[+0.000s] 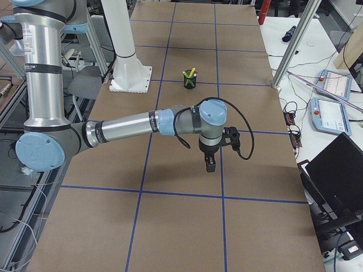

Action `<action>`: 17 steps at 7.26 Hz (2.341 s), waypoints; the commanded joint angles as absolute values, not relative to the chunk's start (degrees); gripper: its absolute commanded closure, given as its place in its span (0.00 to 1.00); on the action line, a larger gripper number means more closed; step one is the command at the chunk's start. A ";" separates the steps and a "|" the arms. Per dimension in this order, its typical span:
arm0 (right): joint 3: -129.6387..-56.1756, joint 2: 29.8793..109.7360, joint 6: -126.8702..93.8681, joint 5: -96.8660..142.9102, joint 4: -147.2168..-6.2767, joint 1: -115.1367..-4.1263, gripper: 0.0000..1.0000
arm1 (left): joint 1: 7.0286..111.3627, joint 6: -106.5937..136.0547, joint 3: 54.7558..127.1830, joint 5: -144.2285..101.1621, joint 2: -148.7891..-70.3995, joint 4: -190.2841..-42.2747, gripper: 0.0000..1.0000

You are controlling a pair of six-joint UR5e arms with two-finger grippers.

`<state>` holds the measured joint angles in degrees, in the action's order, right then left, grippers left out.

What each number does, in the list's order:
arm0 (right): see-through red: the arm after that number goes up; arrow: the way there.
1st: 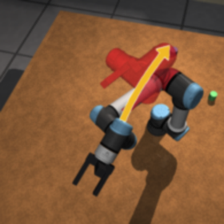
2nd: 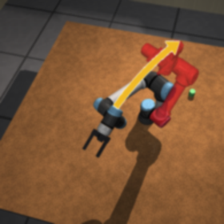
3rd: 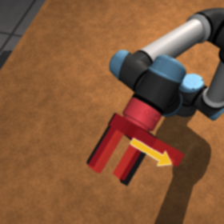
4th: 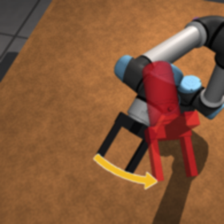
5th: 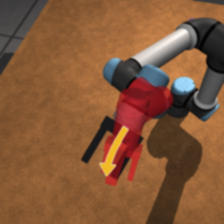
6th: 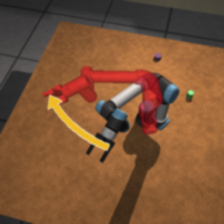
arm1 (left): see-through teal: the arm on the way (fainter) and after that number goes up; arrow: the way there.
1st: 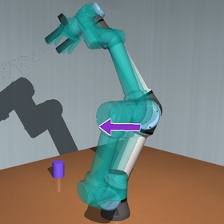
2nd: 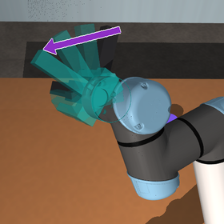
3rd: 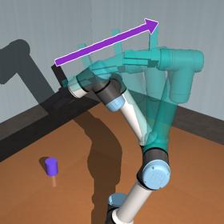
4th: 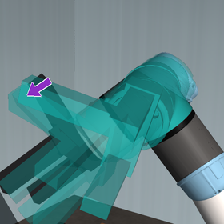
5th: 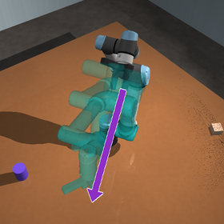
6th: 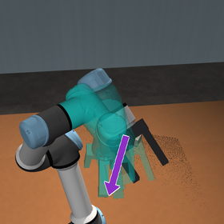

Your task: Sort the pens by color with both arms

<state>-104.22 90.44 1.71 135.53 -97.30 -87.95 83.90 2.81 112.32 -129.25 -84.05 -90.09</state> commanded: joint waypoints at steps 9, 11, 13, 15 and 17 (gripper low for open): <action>-104.15 90.35 2.11 137.89 -97.03 -86.58 0.01 | 83.76 2.90 113.38 -131.13 -82.00 -90.79 0.00; -104.76 90.26 2.11 137.90 -96.86 -84.83 0.01 | 83.76 2.90 113.38 -131.22 -81.91 -90.88 0.00; -104.50 90.44 2.02 138.34 -92.93 -84.73 0.01 | 83.76 2.99 113.55 -131.22 -81.91 -90.88 0.00; -104.15 91.67 1.67 139.04 -89.48 -84.55 0.01 | 83.76 2.99 113.64 -131.22 -81.91 -90.88 0.00; -104.50 91.58 1.76 141.76 -89.21 -83.85 0.01 | 83.76 3.08 113.73 -131.22 -81.91 -90.88 0.00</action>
